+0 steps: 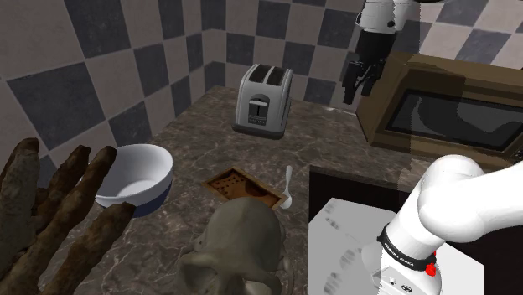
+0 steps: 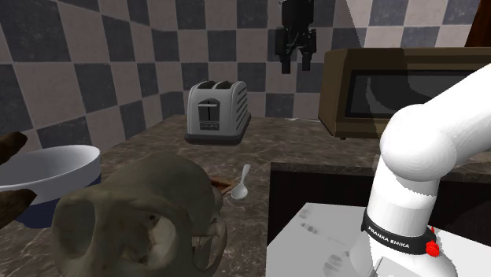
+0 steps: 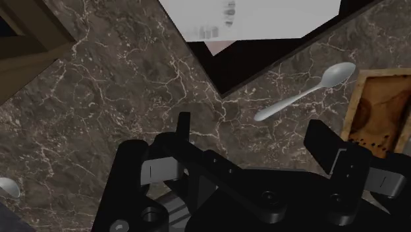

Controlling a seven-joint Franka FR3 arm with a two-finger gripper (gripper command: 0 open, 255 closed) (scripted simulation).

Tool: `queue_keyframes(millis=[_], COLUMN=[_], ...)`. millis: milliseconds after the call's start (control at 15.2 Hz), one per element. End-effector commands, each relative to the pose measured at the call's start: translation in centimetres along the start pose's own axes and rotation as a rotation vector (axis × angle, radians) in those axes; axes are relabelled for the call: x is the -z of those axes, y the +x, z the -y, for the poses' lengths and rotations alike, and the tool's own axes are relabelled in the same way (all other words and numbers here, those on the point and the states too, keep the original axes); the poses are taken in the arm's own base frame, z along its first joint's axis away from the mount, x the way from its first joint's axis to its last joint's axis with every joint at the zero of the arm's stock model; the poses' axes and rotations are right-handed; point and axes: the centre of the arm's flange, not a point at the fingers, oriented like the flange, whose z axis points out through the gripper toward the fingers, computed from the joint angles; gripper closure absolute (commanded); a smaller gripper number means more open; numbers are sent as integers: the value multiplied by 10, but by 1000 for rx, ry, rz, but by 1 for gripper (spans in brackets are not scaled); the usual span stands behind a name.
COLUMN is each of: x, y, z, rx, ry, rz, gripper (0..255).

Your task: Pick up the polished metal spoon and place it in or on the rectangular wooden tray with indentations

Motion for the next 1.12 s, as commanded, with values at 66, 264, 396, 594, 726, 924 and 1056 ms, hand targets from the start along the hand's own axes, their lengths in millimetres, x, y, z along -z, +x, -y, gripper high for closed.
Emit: queue_keyframes(millis=[66, 264, 396, 594, 726, 924, 1056], x=[-12, -46, -68, -101, -123, -156, -177], y=[0, 3, 6, 11, 15, 24, 30], z=[4, 19, 29, 44, 55, 71, 82], rx=[-43, -171, -257, -385, -470, -599, -684], ry=[13, 52, 77, 116, 142, 180, 206], rz=[2, 9, 14, 21, 26, 33, 37], gripper=[0, 0, 0, 0, 0, 0, 0])
